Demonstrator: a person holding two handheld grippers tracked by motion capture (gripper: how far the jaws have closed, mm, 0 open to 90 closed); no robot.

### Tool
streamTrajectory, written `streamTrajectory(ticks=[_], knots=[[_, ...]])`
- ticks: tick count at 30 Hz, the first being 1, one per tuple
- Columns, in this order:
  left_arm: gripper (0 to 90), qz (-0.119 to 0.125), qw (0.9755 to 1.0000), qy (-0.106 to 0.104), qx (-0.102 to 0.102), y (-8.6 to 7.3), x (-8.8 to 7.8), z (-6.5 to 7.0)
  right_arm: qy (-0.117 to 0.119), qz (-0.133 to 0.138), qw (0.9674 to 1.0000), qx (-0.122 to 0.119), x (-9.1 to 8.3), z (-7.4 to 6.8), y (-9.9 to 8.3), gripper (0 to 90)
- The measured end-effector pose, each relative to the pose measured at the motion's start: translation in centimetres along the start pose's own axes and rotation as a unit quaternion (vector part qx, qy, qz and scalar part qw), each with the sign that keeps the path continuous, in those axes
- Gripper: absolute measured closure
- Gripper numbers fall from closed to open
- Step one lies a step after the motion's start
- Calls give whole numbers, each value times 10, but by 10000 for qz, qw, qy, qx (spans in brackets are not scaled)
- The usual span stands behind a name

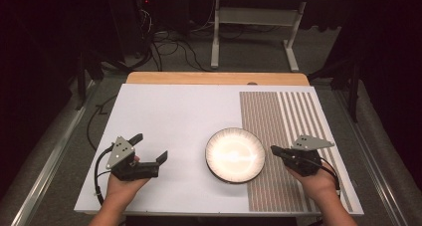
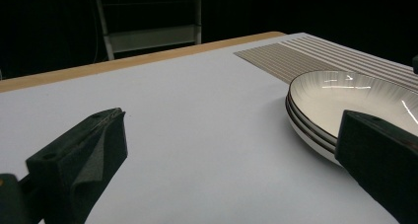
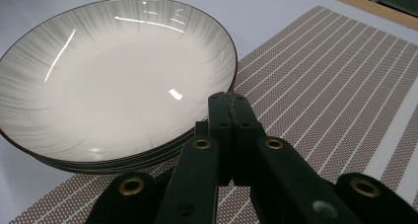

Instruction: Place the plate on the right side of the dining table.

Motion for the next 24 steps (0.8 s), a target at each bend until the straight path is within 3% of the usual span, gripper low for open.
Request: streamTrajectory(ticks=[8,12,24], knots=[[0,-17,10000,-2,32,0,1,0,105,-314,9994,-140,9,-3,2,900],[0,-3,10000,2,10,0,0,0,125,-453,9984,-324,14,-7,5,900],[0,-5,10000,2,-29,0,0,-1,152,-567,9972,-458,17,-9,8,900]])
Point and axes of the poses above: each handheld gripper's, and its own axes: x roughly forward along the jaws, y roughly out of its top, z roughly to its right, the point moved 1 cm from there along x, roughly forward along the jaws, and after that the axes turned 7 degrees about -z, right-handed, at the moved point
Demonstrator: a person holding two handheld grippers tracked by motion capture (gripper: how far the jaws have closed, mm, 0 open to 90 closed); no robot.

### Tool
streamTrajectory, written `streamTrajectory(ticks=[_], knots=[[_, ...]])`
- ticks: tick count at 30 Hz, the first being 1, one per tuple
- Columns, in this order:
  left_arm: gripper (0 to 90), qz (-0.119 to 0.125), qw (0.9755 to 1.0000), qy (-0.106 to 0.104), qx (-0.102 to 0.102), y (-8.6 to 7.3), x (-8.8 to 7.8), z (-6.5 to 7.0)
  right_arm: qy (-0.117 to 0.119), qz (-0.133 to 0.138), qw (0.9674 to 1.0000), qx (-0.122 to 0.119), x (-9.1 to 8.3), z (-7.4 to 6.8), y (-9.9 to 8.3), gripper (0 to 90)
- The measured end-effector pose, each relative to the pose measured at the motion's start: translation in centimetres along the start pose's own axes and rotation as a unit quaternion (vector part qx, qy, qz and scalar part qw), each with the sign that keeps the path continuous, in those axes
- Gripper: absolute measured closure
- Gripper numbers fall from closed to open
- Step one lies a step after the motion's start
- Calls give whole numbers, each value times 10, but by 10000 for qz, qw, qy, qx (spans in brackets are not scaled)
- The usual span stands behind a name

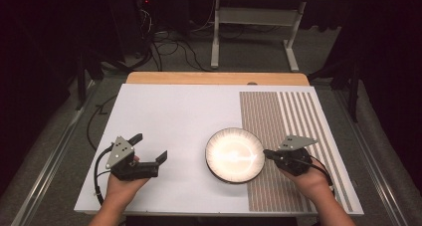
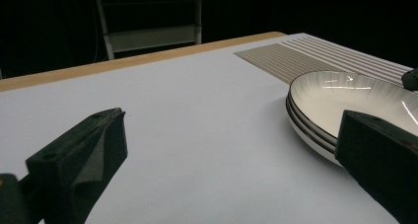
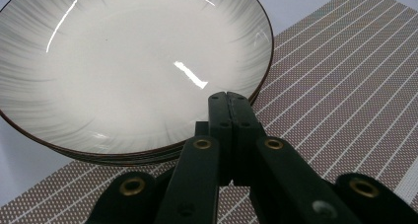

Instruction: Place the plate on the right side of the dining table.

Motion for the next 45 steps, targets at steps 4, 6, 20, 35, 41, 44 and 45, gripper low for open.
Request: streamTrajectory(ticks=[4,6,20,35,41,44,45], knots=[[0,-4,10000,2,-17,0,0,0,11,0,10000,-20,0,0,0,900],[0,-1,10000,3,-40,0,0,-1,15,-1,10000,-17,0,0,0,900],[0,-9,10000,-16,-10,0,0,0,59,2,10000,-8,0,0,0,900],[0,-21,10000,-20,-2,0,1,0,42,-25,10000,-52,1,-2,1,900],[0,-33,10000,-42,-10,-1,2,1,28,-14,9999,-115,3,-4,4,900],[0,-44,10000,-31,9,-1,1,0,28,-18,9999,-142,4,-4,5,900],[0,-43,10000,-32,6,-1,1,0,25,-49,9999,-113,4,-4,6,900]])
Point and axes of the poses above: each handheld gripper's, and its own axes: x roughly forward along the jaws, y roughly out of its top, z roughly to its right, the point moved 1 cm from there along x, roughly forward along the jaws, and after that the axes turned 7 degrees about -z, right-handed, at the moved point
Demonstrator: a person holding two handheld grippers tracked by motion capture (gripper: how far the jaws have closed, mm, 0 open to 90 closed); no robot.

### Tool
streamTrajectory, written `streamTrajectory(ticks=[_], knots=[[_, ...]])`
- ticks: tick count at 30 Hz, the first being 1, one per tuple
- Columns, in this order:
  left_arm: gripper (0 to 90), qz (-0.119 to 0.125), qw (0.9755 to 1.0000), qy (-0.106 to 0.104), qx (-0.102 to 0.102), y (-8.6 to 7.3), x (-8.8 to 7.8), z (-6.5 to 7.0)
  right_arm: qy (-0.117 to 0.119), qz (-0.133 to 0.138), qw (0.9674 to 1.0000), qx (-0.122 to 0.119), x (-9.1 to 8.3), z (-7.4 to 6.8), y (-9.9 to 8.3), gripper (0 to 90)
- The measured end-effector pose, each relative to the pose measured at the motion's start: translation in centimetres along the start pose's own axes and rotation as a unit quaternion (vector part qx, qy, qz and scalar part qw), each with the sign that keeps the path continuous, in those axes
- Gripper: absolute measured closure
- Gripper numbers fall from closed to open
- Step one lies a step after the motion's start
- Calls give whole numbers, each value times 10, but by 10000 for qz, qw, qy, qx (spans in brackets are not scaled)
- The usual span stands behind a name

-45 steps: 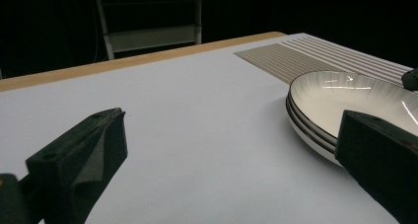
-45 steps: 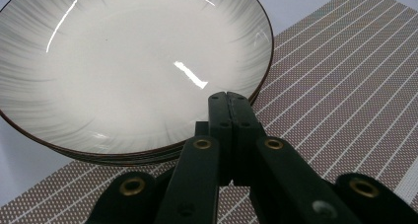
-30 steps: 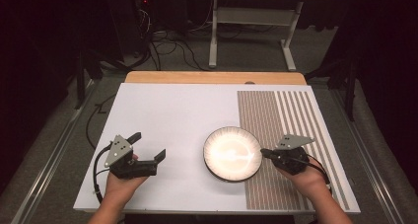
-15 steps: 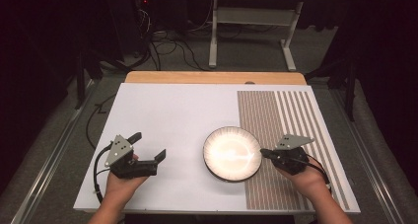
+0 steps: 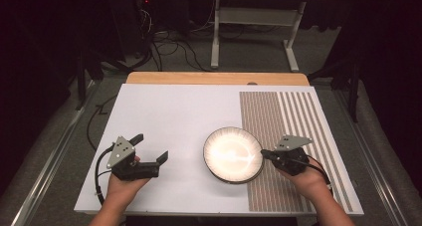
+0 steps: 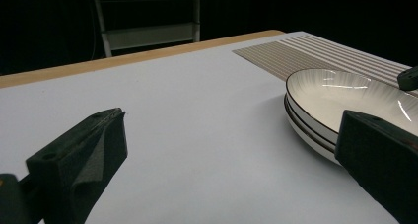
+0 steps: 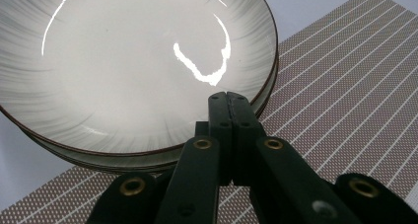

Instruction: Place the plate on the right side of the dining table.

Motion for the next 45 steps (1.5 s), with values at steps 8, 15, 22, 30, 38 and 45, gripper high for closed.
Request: streamTrajectory(ticks=[8,15,22,30,38,45], knots=[[0,4,10000,0,10,0,-1,-1,76,7,9999,-82,6,-2,5,900],[0,35,10000,13,11,0,-3,-1,146,-79,9997,-169,12,-6,13,900],[0,44,10000,11,-11,0,-3,-2,208,-40,9997,-121,14,-4,13,900],[0,60,10000,14,17,1,-4,-1,237,-84,9996,-137,15,-5,13,900],[0,79,10000,18,22,2,-5,-1,293,-105,9993,-185,21,-10,17,900],[0,101,9999,16,0,2,-6,-2,376,-101,9990,-237,25,-14,21,900]])
Point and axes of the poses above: each handheld gripper's, and its own axes: x roughly forward along the jaws, y roughly out of its top, z roughly to its right, the point moved 1 cm from there along x, roughly forward along the jaws, and after that the axes turned 7 degrees about -z, right-handed, at the moved point
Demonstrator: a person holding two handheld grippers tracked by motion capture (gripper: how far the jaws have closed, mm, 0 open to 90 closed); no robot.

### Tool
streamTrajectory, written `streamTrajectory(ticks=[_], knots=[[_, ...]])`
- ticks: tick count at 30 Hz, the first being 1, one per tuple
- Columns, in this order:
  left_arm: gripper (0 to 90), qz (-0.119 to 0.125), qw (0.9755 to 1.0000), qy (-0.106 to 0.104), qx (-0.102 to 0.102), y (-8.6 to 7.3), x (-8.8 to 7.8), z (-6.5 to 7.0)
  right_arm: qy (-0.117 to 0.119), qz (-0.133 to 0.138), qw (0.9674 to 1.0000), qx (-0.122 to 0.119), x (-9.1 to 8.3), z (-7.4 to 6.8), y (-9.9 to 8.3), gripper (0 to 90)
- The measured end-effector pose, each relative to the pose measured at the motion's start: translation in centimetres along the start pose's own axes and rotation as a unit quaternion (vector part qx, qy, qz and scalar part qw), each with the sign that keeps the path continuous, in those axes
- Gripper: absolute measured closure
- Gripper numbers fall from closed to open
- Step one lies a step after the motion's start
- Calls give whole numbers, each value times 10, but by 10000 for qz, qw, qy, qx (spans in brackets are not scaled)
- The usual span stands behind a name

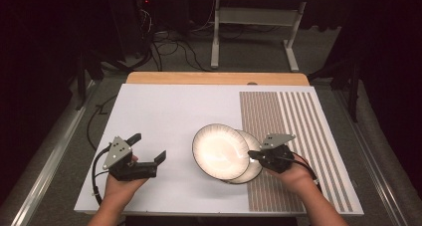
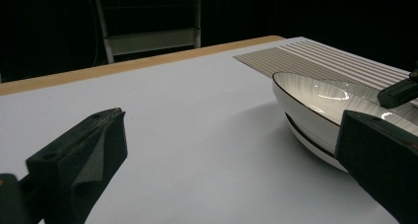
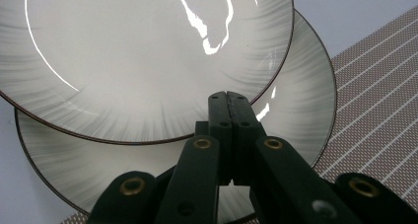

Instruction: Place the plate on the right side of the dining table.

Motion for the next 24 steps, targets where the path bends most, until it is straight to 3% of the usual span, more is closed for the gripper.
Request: streamTrajectory(ticks=[24], knots=[[0,-3,10000,21,75,2,0,3,169,-35,9997,-195,13,-17,11,900]])
Point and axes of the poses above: each handheld gripper's, and its own axes: x roughly forward along the jaws, y roughly out of its top, z roughly to its right, the point moved 1 cm from there along x, roughly forward along the jaws, and after that the axes turned 7 degrees about -z, right-handed, at the moved point
